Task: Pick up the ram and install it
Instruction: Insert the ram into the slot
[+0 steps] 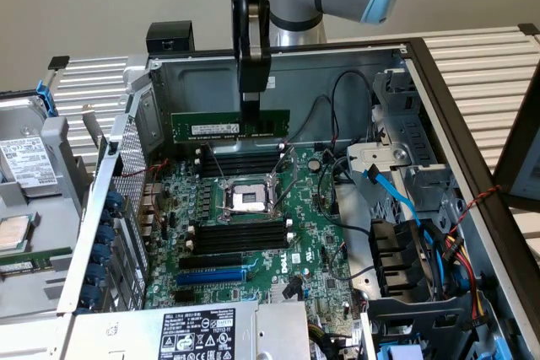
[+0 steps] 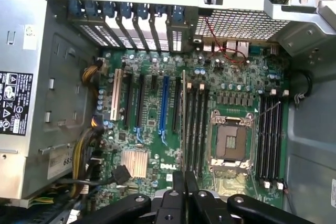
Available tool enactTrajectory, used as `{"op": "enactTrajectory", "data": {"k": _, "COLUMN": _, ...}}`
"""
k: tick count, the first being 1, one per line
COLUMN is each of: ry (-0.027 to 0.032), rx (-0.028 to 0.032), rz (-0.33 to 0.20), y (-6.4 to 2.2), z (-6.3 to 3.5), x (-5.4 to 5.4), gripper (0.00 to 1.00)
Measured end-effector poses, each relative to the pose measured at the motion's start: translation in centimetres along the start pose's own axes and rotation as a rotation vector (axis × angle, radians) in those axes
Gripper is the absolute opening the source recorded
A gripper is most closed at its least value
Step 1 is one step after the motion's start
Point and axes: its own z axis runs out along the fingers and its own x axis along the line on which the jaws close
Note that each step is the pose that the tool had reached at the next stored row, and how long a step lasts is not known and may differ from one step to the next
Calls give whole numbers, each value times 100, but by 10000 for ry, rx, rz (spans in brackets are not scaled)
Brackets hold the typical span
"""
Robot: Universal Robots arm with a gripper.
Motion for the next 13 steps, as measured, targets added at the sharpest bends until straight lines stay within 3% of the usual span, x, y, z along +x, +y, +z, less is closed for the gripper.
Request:
{"op": "enactTrajectory", "data": {"k": 7, "ry": -76, "rx": -9, "rz": 285, "y": -9, "z": 127, "x": -5, "gripper": 13}}
{"op": "enactTrajectory", "data": {"k": 13, "ry": -200, "rx": -15, "rz": 501, "y": -18, "z": 230, "x": -8, "gripper": 13}}
